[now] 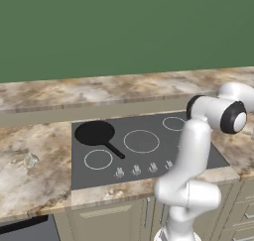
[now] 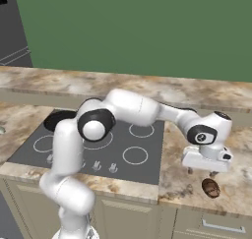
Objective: Put the potato and garlic in the pan. Then turn on the rear left burner and set the heat to medium.
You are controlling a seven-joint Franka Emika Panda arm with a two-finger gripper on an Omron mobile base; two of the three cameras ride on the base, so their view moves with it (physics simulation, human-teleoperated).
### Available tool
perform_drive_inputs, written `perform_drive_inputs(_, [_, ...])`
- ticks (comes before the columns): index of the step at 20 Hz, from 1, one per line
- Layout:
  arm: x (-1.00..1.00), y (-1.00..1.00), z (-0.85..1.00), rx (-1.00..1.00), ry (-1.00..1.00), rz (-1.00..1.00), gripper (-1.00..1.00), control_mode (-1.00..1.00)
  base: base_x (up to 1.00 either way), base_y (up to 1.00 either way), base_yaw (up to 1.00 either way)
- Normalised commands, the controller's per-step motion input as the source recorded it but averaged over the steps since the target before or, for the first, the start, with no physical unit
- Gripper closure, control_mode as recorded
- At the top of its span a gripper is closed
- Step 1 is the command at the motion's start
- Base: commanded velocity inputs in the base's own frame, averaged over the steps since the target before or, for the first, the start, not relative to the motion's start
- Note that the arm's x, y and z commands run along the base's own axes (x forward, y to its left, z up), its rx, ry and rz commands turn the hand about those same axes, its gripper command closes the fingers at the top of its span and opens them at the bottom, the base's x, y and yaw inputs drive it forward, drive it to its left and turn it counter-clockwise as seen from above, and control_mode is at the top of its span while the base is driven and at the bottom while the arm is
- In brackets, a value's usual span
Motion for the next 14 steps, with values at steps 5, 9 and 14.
perform_drive_inputs(5, [0.00, -0.31, -0.45, 0.00, 0.00, 0.24, -1.00, -1.00, 0.00, 0.00, 0.00])
perform_drive_inputs(9, [0.00, -0.30, -0.01, 0.01, -0.06, 0.01, -1.00, -1.00, 0.00, 0.00, 0.00])
perform_drive_inputs(14, [0.10, -0.12, 0.00, 0.02, -0.06, -0.01, -1.00, -1.00, 0.00, 0.00, 0.00])
